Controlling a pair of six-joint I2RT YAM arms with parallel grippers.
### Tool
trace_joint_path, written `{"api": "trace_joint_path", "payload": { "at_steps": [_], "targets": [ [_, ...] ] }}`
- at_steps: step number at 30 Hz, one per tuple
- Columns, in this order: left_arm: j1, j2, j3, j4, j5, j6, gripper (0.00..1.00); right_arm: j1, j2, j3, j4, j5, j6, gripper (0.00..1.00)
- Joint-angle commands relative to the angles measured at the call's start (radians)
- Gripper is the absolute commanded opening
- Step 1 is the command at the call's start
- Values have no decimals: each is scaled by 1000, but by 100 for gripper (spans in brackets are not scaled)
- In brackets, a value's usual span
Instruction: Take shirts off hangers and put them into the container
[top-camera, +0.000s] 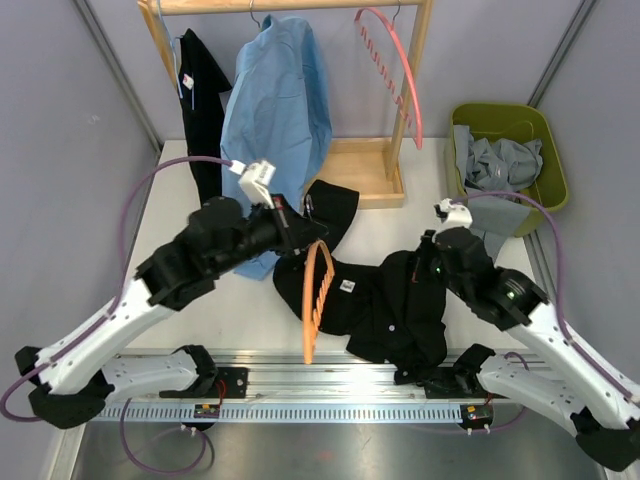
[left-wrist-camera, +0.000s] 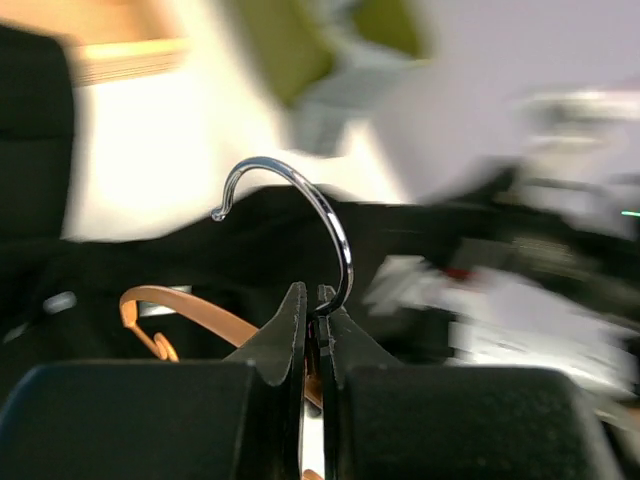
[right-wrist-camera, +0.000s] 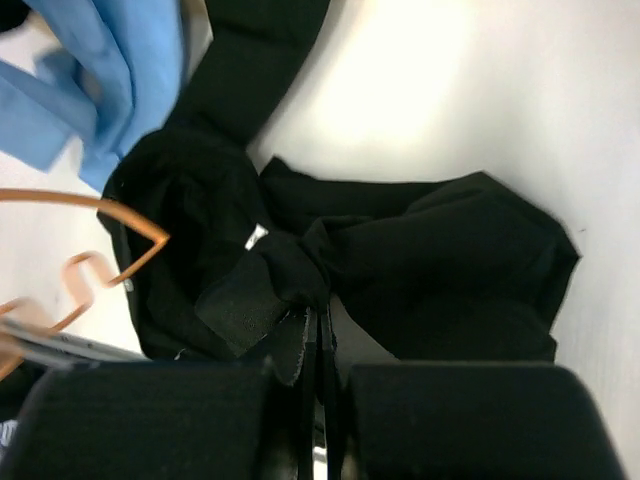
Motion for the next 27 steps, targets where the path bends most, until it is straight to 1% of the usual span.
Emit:
{"api": "trace_joint_path", "payload": {
  "at_steps": [1, 2, 4, 5, 6, 7, 8, 9, 11, 12, 13, 14, 15, 16, 18, 19, 20, 23, 27],
  "targets": [
    [0, -140, 92, 133, 167, -172, 0, -1, 95, -8, 158, -106, -3, 0],
    [0, -157, 106, 130, 167, -186, 0, 1, 125, -15, 158, -135, 2, 0],
    [2, -203, 144, 103, 133, -200, 0, 13, 209, -15, 135, -143, 9, 0],
    [2, -213, 163, 81, 113, -187, 0, 39, 235, -7, 123, -146, 6, 0],
    [2, -214, 225, -19, 16, -164, 0, 62, 287, 2, 80, -144, 0, 0],
    [0, -207, 250, -81, -35, -116, 0, 91, 313, 14, 52, -135, 0, 0],
    [2, -204, 269, -142, -97, -93, 0, 160, 335, 51, 20, -94, 2, 0],
    [2, -204, 273, -220, -206, -66, 0, 195, 376, 73, -55, -62, 15, 0],
    [2, -206, 237, -276, -316, -7, 0, 286, 393, 128, -115, 16, 47, 0],
    [2, -207, 218, -320, -406, 5, 0, 300, 395, 140, -147, 15, 67, 0],
    [2, -212, 163, -333, -443, 23, 0, 315, 377, 149, -155, 12, 80, 0],
    [2, -214, 137, -342, -476, 28, 0, 326, 358, 169, -164, 21, 92, 3],
    [2, -215, 114, -363, -523, 30, 0, 343, 343, 180, -178, 27, 116, 26],
    [0, -212, 90, -373, -543, 28, 0, 349, 300, 192, -199, 32, 120, 62],
    [0, -207, 27, -382, -588, 27, 0, 369, 243, 247, -222, 29, 108, 79],
    [2, -201, 11, -385, -603, 27, 0, 375, 226, 267, -218, 9, 91, 96],
    [0, -189, -13, -387, -617, 25, 0, 381, 216, 309, -215, -35, 63, 99],
    [-1, -137, -29, -390, -672, 30, 0, 406, 212, 401, -229, -90, 25, 99],
    [-1, -60, -32, -379, -718, 47, 0, 441, 240, 476, -218, -110, -20, 99]
  ]
}}
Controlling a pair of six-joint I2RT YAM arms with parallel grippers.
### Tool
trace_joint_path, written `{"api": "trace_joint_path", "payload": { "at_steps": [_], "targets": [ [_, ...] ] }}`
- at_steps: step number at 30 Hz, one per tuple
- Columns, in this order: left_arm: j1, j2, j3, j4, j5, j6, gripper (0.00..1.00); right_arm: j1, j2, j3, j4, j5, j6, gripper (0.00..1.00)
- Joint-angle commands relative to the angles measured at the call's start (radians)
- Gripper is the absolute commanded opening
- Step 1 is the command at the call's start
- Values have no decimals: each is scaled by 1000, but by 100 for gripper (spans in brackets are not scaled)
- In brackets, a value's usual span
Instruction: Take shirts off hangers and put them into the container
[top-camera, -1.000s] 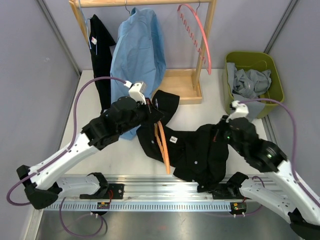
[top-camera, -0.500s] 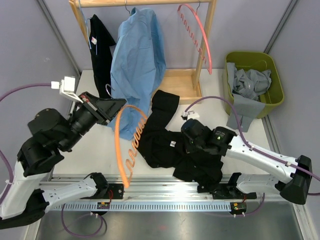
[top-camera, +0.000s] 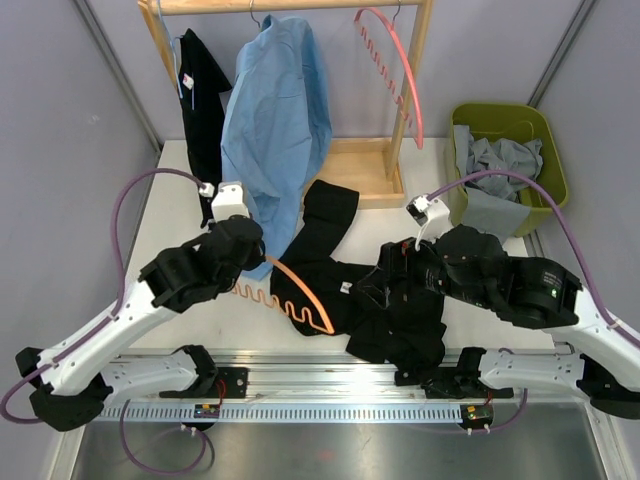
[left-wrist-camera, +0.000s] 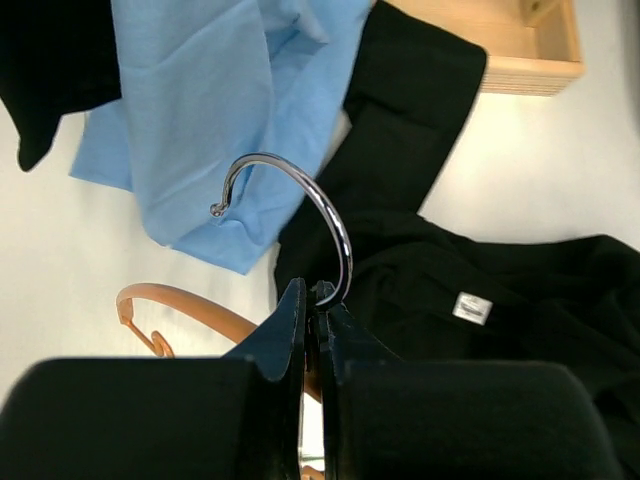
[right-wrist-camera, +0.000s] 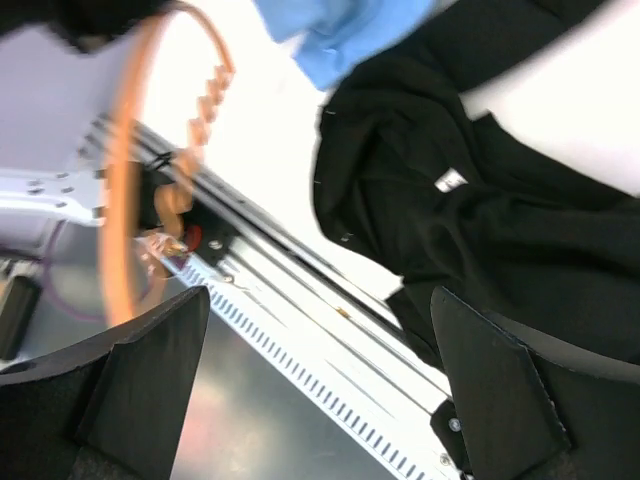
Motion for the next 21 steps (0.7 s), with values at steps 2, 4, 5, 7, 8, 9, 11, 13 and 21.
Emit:
{"api": "trace_joint_path", "payload": {
  "at_steps": [2, 4, 5, 7, 8, 9, 11, 13, 21],
  "targets": [
    [-1, 67, 19, 91, -114, 22, 0, 36, 42, 71, 16, -78, -66, 99],
    [-2, 116, 30, 108, -95, 28, 0, 54, 65, 75, 45, -92, -73, 99],
    [-2, 129, 36, 130, -88, 28, 0, 81, 75, 73, 52, -83, -69, 99],
    [-2, 171, 62, 147, -62, 36, 0, 112, 108, 61, 82, -77, -69, 99],
    [-5, 185, 71, 159, -52, 36, 0, 126, 119, 46, 92, -75, -66, 99],
    [-10, 197, 81, 162, -43, 39, 0, 155, 148, 41, 120, -75, -60, 99],
    [-21, 226, 111, 168, -42, 45, 0, 186, 180, 35, 138, -51, -54, 99],
    [-27, 238, 130, 170, -39, 53, 0, 223, 223, 45, 135, -13, -47, 98],
    [-42, 205, 200, 116, 0, 65, 0, 234, 234, 36, 102, 116, -18, 69]
  ]
}}
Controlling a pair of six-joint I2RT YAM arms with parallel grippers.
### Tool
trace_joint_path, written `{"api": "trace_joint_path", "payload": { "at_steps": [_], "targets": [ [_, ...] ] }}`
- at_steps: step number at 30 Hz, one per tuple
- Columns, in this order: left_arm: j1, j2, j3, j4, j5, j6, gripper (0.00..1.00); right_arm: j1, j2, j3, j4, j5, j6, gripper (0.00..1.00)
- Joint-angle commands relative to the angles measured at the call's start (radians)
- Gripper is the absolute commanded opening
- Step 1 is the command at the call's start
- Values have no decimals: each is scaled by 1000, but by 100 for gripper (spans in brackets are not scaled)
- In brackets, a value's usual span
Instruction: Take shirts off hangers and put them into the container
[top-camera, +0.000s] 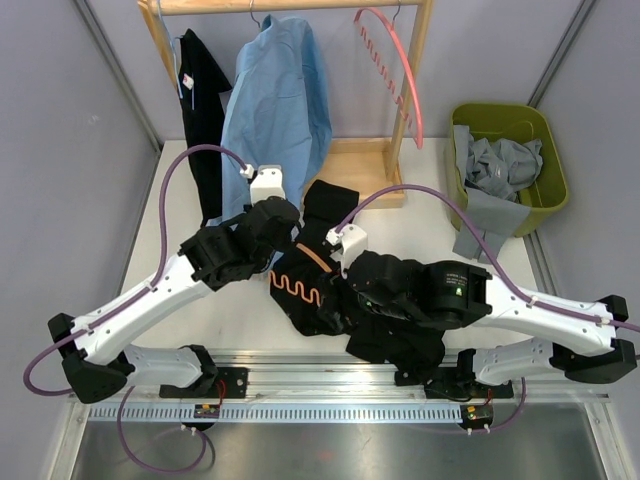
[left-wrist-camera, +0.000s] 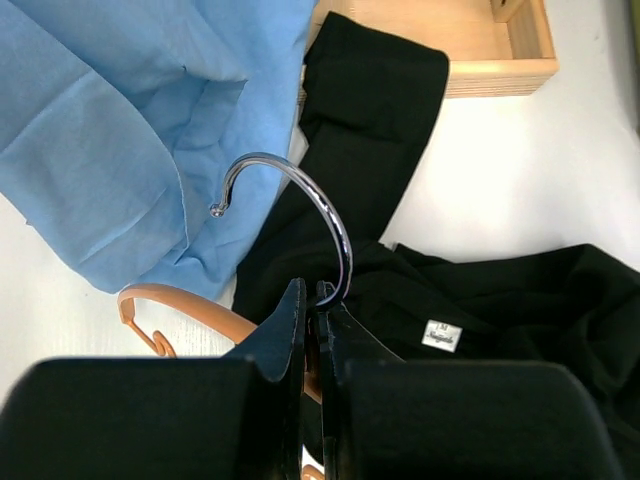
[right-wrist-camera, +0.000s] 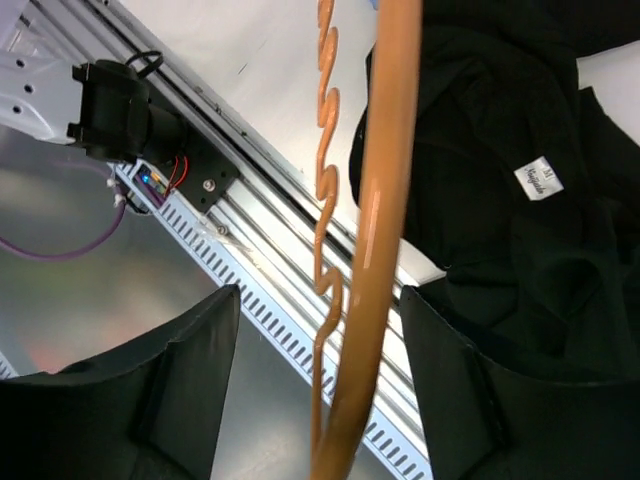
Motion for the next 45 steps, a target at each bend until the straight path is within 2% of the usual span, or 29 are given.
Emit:
{"api": "trace_joint_path", "payload": {
  "at_steps": [1, 2, 4, 9, 10, 11, 12, 16, 19, 23, 26, 27, 30, 34, 36, 38, 39, 44, 45],
  "targets": [
    [-8, -42, 77, 6, 25, 12, 0, 5, -35, 2, 18, 87, 13, 46],
    [-11, -42, 83, -2, 28, 12, 0, 5, -35, 2, 18, 95, 20, 29],
    [-11, -48, 83, -13, 30, 10, 0, 5, -45, 4, 20, 106, 23, 2],
    [-13, -65, 55, -13, 79, 12, 0, 6, -46, 10, 25, 110, 15, 0],
    [-13, -76, 45, -10, 85, 19, 3, 6, -47, 15, 23, 106, 13, 0],
    [-13, -85, 40, 4, 105, 26, 13, 6, -47, 16, 23, 106, 9, 0],
    [-13, -94, 38, 10, 108, 39, 46, 6, -52, 19, 17, 107, 7, 0],
    [-13, -157, 66, 36, 111, 84, 99, 8, -85, 35, 17, 125, 1, 0],
    [-13, -202, 135, -7, 85, 96, 99, 8, -121, 47, 2, 155, -5, 0],
    [-13, -353, 166, -30, 76, 98, 99, 8, -212, 71, -38, 223, -29, 0],
    [-12, -474, 109, -16, 88, 84, 99, 8, -291, 87, -50, 323, -48, 0],
    [-13, -566, 60, -10, 88, 66, 99, 6, -303, 93, -58, 361, -54, 0],
    [-13, -712, -52, -16, 89, 9, 99, 6, -293, 128, -71, 542, -100, 0],
    [-13, -775, -127, -135, 73, -66, 99, 5, -208, 172, 4, 662, -213, 0],
    [-13, -784, -155, -160, 85, -99, 99, -4, -148, 202, 95, 702, -281, 0],
    [-13, -811, -198, -171, 103, -123, 99, -64, -96, 225, 181, 646, -353, 0],
    [-11, -821, -210, -168, 109, -128, 99, -171, -75, 263, 192, 538, -356, 0],
    [-13, -846, -245, -163, 125, -135, 99, -421, 87, 389, 267, 305, -418, 0],
    [-13, -846, -248, -160, 128, -135, 99, -478, 117, 465, 264, 250, -422, 0]
  ]
}}
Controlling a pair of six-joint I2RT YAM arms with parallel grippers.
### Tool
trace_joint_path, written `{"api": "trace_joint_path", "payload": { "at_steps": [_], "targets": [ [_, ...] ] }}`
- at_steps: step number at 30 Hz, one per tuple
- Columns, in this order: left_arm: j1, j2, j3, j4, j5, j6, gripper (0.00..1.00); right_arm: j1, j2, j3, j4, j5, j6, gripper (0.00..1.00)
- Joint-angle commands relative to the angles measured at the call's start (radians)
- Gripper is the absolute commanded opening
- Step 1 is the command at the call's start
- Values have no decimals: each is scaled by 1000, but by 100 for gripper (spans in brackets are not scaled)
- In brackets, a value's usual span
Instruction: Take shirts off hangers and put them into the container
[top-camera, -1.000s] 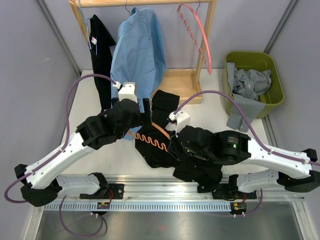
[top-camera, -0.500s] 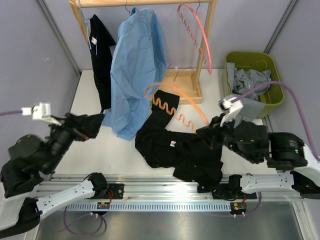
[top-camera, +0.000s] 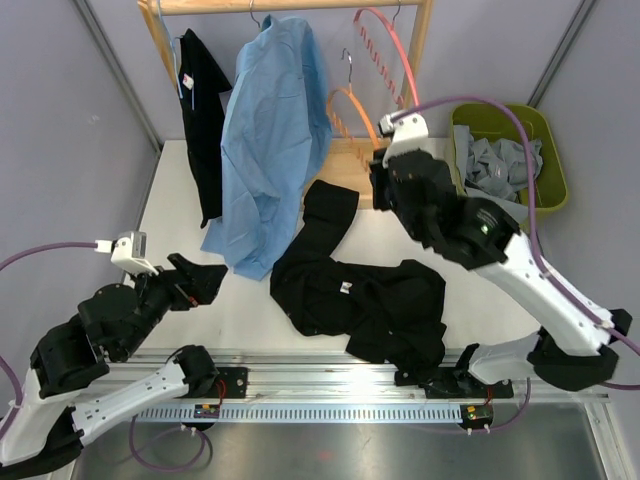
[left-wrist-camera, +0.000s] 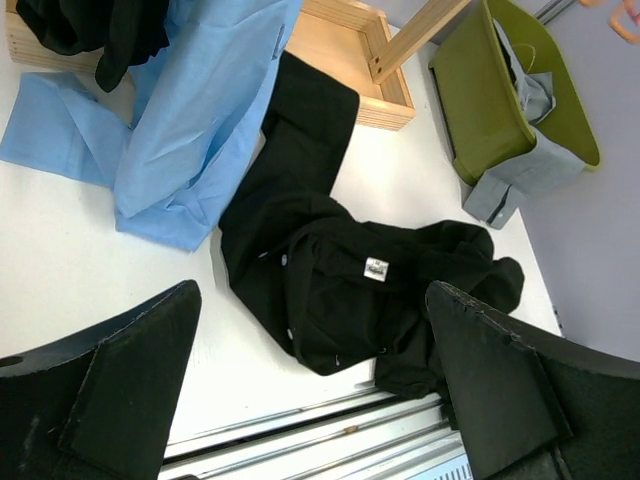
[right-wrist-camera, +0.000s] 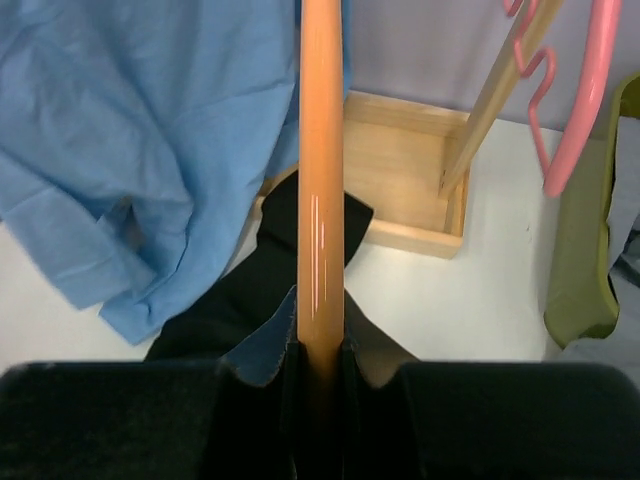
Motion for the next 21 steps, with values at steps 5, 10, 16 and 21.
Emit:
{"api": "trace_joint_path", "payload": {
  "at_steps": [5, 10, 16, 21],
  "targets": [
    [-3, -21, -19, 47, 34, -24, 99, -277, 268, 454, 62, -301, -103, 0],
    [-3, -36, -47, 59, 42, -30, 99, -385, 425, 721, -29, -423, -78, 0],
    [-3, -48, -33, 39, 20, -27, 99, -447, 445, 660, -43, -462, -23, 0],
    [-3, -45, -35, 39, 11, -23, 99, -447, 341, 444, 43, -474, 2, 0]
  ]
}}
